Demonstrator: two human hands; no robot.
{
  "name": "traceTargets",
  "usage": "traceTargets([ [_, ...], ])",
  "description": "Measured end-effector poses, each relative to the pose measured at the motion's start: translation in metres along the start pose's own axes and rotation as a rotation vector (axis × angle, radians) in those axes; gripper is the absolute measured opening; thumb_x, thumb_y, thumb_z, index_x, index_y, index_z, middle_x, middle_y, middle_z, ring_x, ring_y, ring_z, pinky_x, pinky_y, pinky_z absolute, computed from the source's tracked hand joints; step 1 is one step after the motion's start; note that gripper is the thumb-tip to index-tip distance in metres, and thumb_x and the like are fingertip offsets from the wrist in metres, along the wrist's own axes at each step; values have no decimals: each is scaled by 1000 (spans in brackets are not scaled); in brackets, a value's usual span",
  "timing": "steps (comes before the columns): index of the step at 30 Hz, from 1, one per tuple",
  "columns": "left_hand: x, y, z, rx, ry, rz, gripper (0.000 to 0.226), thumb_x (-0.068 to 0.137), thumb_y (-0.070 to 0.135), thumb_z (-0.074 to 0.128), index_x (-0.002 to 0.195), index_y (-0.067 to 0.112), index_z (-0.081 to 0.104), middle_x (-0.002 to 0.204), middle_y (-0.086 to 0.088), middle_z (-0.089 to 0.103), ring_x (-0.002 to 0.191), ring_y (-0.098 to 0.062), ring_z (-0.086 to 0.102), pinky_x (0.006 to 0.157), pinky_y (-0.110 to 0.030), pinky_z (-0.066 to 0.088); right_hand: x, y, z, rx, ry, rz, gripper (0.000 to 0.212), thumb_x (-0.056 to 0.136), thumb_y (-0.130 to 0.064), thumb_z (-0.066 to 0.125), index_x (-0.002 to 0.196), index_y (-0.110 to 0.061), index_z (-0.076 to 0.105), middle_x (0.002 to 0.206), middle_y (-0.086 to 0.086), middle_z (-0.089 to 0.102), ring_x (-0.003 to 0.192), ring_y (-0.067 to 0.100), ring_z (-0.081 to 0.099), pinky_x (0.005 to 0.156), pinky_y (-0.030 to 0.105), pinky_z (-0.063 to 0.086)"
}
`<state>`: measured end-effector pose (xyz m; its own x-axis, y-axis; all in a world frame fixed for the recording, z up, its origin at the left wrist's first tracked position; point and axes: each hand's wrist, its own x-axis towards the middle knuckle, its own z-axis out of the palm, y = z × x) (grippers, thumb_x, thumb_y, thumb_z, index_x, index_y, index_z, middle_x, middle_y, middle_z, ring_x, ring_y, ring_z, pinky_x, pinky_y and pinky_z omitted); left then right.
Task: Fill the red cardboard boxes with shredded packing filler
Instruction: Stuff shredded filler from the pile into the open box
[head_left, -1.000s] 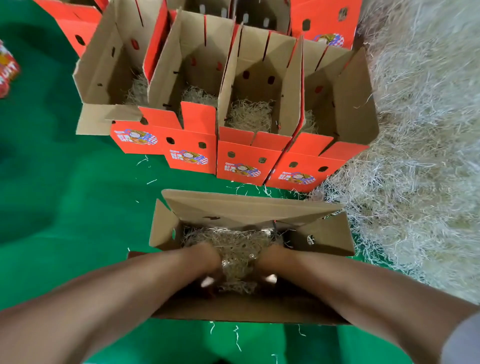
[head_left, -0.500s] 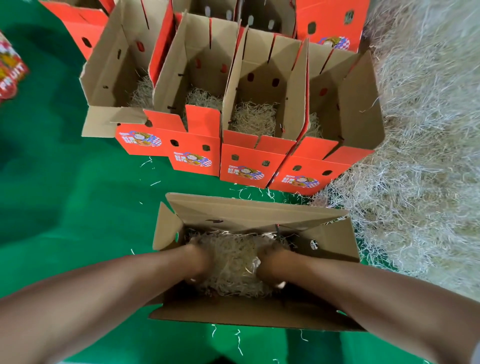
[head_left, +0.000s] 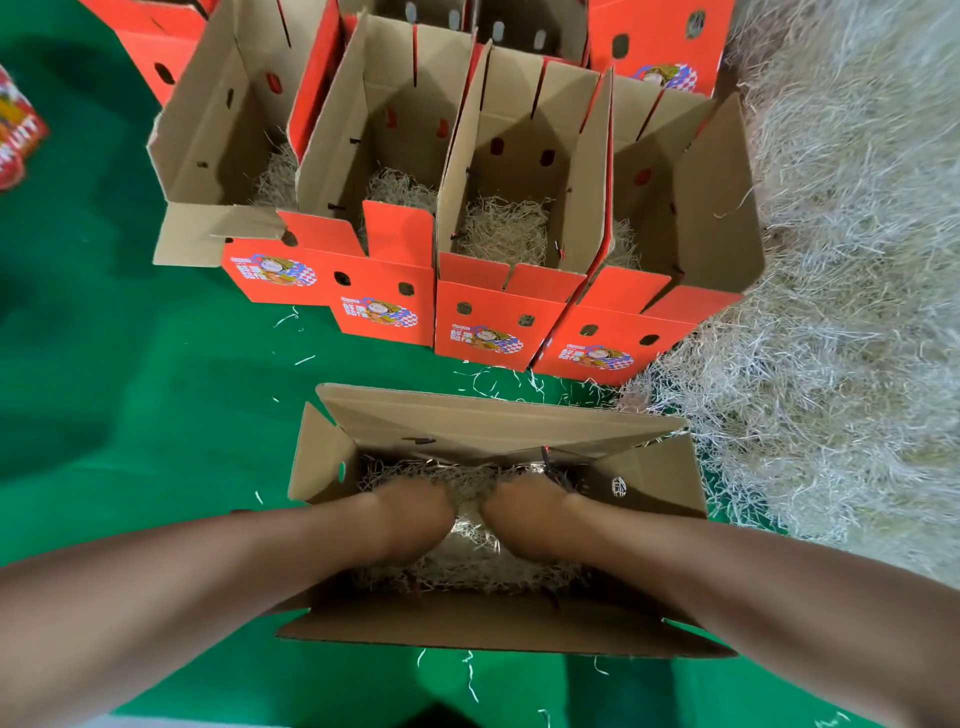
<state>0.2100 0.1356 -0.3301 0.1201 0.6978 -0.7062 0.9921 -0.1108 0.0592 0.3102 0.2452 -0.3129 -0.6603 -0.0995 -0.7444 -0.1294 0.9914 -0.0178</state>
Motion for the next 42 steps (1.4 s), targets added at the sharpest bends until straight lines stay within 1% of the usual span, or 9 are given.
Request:
traceTargets([
  [2, -1, 5, 8, 29, -204, 38, 31, 89, 5, 54, 118, -2, 57, 121, -20, 57, 109, -34, 56, 90, -42, 47, 6, -5, 5, 9, 20, 6, 32, 89, -9, 53, 120, -7, 55, 123, 16, 53, 111, 31, 53, 86, 41, 47],
  [7, -2, -1, 20, -98, -593, 24, 36, 96, 11, 44, 129, -2, 49, 132, -21, 48, 118, -34, 47, 101, -40, 35, 3, 7, 31, 86, -520, 67, 34, 89, -14, 56, 122, -5, 56, 128, 14, 53, 115, 30, 52, 80, 32, 43],
  [12, 0, -6, 8, -247, -517, -80, 34, 93, 14, 50, 123, 0, 55, 118, -15, 58, 107, -29, 55, 92, -38, 44, 0, 13, 31, 27, -535, -29, 33, 86, -10, 60, 117, 0, 58, 113, 17, 58, 99, 32, 56, 76, 34, 45],
  [17, 12, -1, 16, -90, 62, -126, 38, 94, 6, 40, 132, 4, 38, 126, -17, 52, 110, -34, 55, 85, -46, 45, 7, 5, 30, 131, -18, 95, 36, 87, -6, 51, 123, -8, 46, 116, 14, 59, 104, 33, 58, 81, 43, 48],
  [23, 18, -18, 37, 243, -269, -225, 53, 102, 30, 24, 150, 16, 9, 157, -13, 3, 144, -27, 4, 115, -45, 9, 3, 22, 39, 14, -348, 192, 74, 88, -23, 59, 148, -26, 16, 154, 18, 7, 140, 39, 7, 105, 63, 22],
  [30, 13, -27, 2, -163, 9, -214, 38, 98, 16, 36, 135, 10, 44, 144, -14, 38, 133, -27, 34, 109, -36, 27, -10, 10, 14, -10, -44, 117, 40, 90, -11, 53, 129, -11, 48, 129, 9, 55, 115, 29, 55, 82, 39, 50],
  [37, 2, -13, 17, -324, -613, -297, 38, 98, 8, 39, 129, -11, 44, 136, -25, 45, 120, -37, 47, 101, -42, 36, -14, 6, 27, 96, -526, 48, 33, 96, -22, 45, 124, -6, 55, 115, 13, 57, 101, 27, 53, 77, 32, 40],
  [40, -1, -13, 16, -274, -554, -260, 37, 97, 11, 40, 130, -6, 45, 134, -21, 48, 107, -29, 51, 93, -35, 43, -20, 15, 27, 116, -527, 58, 34, 97, -23, 41, 121, -4, 55, 105, 10, 56, 93, 25, 53, 76, 33, 40],
  [42, -2, -13, 11, -326, -431, -268, 30, 96, 11, 44, 122, -2, 52, 111, -18, 58, 82, -20, 52, 65, -24, 44, -24, 13, 19, 201, -410, 86, 35, 96, -25, 44, 124, -7, 54, 119, 11, 59, 100, 26, 57, 79, 35, 44],
])
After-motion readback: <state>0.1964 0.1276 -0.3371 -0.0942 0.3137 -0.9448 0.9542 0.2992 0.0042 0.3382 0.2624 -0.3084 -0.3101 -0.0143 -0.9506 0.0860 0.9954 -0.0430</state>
